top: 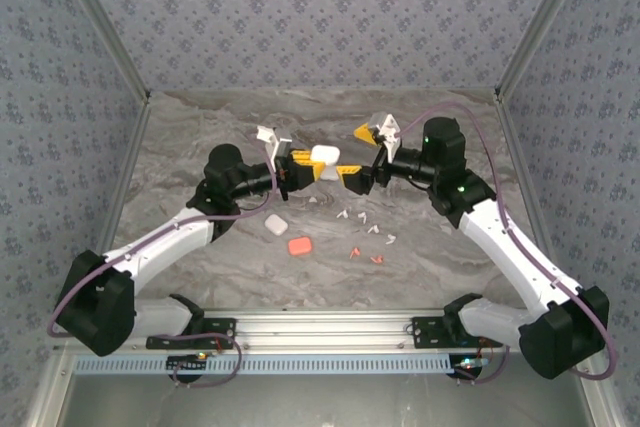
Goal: Insert the wireless bluetooth earbuds into the charging case
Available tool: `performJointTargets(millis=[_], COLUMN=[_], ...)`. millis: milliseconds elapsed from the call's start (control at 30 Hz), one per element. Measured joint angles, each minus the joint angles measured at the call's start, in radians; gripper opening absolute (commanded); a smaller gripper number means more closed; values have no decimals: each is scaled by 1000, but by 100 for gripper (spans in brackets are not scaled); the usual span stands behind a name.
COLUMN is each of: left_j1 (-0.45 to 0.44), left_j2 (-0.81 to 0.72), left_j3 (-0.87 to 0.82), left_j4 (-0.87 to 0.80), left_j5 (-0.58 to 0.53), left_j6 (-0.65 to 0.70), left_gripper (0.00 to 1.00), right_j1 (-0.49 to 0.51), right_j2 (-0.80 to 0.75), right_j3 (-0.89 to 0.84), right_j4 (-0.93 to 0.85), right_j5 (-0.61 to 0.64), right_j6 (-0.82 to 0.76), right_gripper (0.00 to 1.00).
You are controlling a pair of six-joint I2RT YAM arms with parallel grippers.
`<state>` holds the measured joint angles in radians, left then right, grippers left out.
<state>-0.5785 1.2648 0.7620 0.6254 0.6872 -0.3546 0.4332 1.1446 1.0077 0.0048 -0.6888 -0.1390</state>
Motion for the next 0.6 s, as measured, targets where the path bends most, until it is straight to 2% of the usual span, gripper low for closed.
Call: performJointTargets(millis=[333, 600], left_j1=[-5, -6], left_j2=[-1, -1], left_j3=[8, 10], left_j4=[0, -2], left_j5=[0, -6], left_j6=[23, 33], left_gripper=[3, 2], right_j1=[0, 0], right_j2=[87, 124], right_j3=[63, 116], right_j4=[-3, -54], right_j5=[28, 60], right_j6=[2, 0], right_gripper=[100, 96])
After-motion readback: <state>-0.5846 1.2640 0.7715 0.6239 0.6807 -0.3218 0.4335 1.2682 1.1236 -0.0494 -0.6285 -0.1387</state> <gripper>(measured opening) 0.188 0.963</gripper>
